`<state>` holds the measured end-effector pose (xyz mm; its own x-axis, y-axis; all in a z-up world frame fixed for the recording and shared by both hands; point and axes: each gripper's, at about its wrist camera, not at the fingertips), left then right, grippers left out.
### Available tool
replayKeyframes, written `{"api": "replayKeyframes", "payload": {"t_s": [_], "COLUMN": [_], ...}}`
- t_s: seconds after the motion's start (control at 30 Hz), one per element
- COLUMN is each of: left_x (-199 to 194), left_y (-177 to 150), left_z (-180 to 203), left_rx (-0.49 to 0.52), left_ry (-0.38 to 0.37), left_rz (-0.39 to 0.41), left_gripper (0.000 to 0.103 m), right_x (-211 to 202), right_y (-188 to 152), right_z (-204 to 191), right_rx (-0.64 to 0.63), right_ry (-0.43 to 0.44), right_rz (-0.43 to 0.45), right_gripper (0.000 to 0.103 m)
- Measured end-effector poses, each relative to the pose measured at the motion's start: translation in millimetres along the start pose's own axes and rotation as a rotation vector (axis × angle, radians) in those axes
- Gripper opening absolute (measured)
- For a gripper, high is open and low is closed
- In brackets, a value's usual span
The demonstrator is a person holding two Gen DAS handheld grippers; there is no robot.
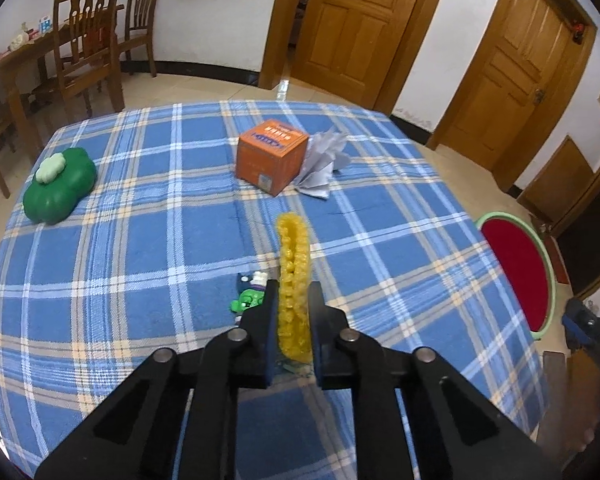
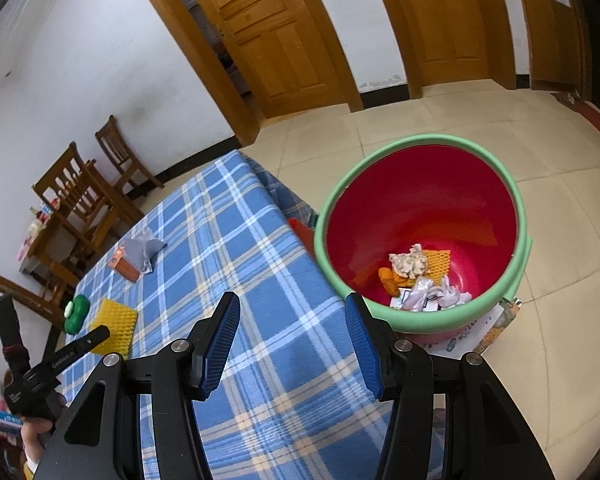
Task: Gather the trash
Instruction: 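Grasp the yellow foam net with the left tool, then grasp the grey cloth with the right tool while the left tool holds the yellow foam net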
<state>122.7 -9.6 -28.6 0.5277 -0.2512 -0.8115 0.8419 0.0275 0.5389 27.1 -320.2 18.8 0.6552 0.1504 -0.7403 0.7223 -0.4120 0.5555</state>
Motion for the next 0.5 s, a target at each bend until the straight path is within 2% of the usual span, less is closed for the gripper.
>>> {"api": "replayKeyframes", "payload": {"t_s": [0.27, 0.5], "left_x": [-22.7, -34.8], "left_y": [8.5, 29.6], "left_z": [-2.0, -21.7], "left_rx": [0.005, -0.013], "left_ry": [-0.017, 0.051], "left_rz": [0.067, 0.127], "left_gripper": [0.011, 0.011], "right_x": [7.8, 22.2], "right_y": [3.9, 12.1], "right_z": [-26.4, -58.3], "right_rx": [-0.068, -0.144], "right_ry": [0.025, 0.067], "right_rz": [-0.019, -0.045], "right_gripper": [0.056, 0.056]}}
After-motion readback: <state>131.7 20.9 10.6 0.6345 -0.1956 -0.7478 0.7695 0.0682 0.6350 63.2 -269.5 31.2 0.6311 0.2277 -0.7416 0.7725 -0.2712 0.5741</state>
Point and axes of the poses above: each gripper's, at about its wrist camera, not at the fingertips, and x roughly the way its jaws point, z to its right, y to its top, and after that the axes turned 4 degrees about -z, right-handed
